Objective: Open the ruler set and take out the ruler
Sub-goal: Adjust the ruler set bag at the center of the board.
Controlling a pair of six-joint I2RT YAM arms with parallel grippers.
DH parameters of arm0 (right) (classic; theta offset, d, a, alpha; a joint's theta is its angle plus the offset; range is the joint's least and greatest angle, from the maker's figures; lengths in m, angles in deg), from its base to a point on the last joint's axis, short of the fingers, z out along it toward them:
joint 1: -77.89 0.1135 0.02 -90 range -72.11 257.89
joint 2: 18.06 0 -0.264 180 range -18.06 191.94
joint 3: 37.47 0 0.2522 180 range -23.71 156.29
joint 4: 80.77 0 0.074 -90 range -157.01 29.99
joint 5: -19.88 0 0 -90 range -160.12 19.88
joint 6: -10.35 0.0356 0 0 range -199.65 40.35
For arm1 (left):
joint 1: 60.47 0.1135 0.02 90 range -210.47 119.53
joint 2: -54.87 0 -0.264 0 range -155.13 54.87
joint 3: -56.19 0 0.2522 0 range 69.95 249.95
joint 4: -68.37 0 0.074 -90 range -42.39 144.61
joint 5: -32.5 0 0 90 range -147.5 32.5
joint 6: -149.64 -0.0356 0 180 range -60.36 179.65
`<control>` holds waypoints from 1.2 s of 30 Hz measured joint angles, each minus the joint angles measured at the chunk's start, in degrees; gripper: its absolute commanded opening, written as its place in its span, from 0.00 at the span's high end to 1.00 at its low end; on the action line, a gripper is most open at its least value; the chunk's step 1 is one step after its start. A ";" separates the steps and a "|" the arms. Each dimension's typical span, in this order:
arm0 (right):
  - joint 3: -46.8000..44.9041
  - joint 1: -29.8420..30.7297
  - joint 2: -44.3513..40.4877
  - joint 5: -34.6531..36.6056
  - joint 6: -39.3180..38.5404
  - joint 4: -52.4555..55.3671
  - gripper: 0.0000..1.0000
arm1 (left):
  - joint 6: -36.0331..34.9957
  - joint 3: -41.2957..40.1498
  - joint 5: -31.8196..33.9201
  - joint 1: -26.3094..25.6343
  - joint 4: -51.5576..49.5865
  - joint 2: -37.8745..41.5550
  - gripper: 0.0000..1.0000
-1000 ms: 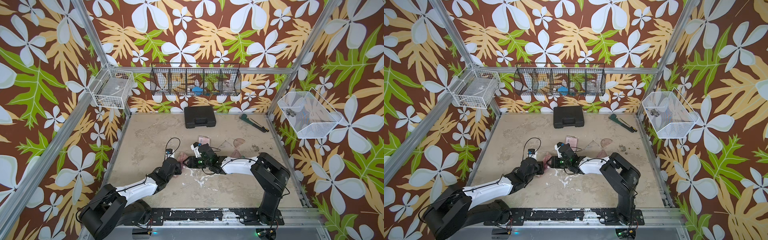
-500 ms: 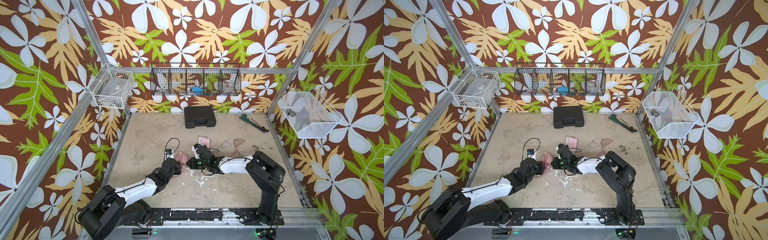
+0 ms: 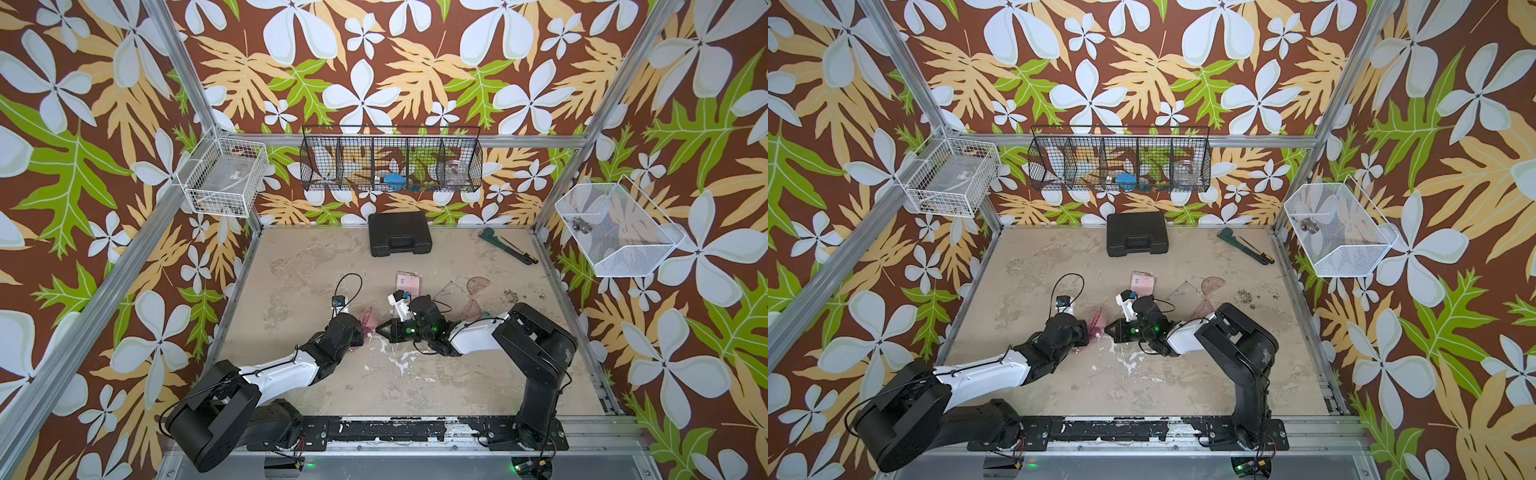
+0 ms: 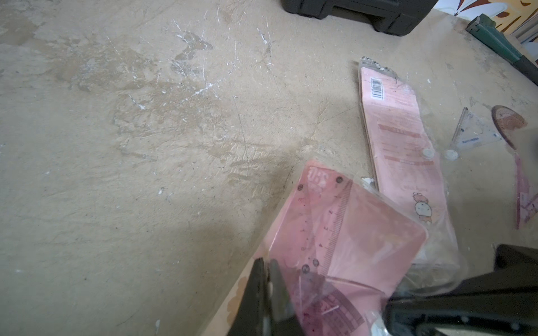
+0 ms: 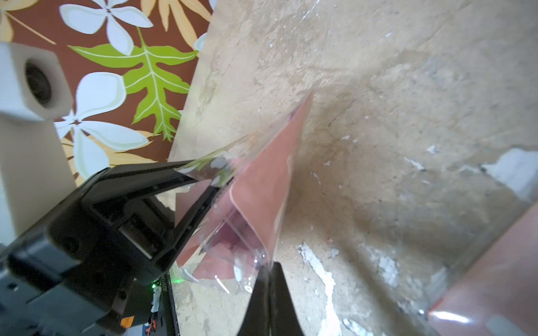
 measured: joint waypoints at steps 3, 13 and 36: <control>-2.40 -1.88 3.91 -5.88 2.45 -11.72 0.95 | -1.01 -0.17 -1.79 0.33 0.11 1.05 1.00; -0.85 -2.89 2.40 -7.67 0.52 -17.92 0.57 | -4.98 -3.06 -9.49 0.92 4.02 3.13 1.00; 0.20 -0.22 -13.44 8.07 -11.56 14.84 0.73 | -4.28 -4.70 -23.89 0.92 11.98 -5.01 1.00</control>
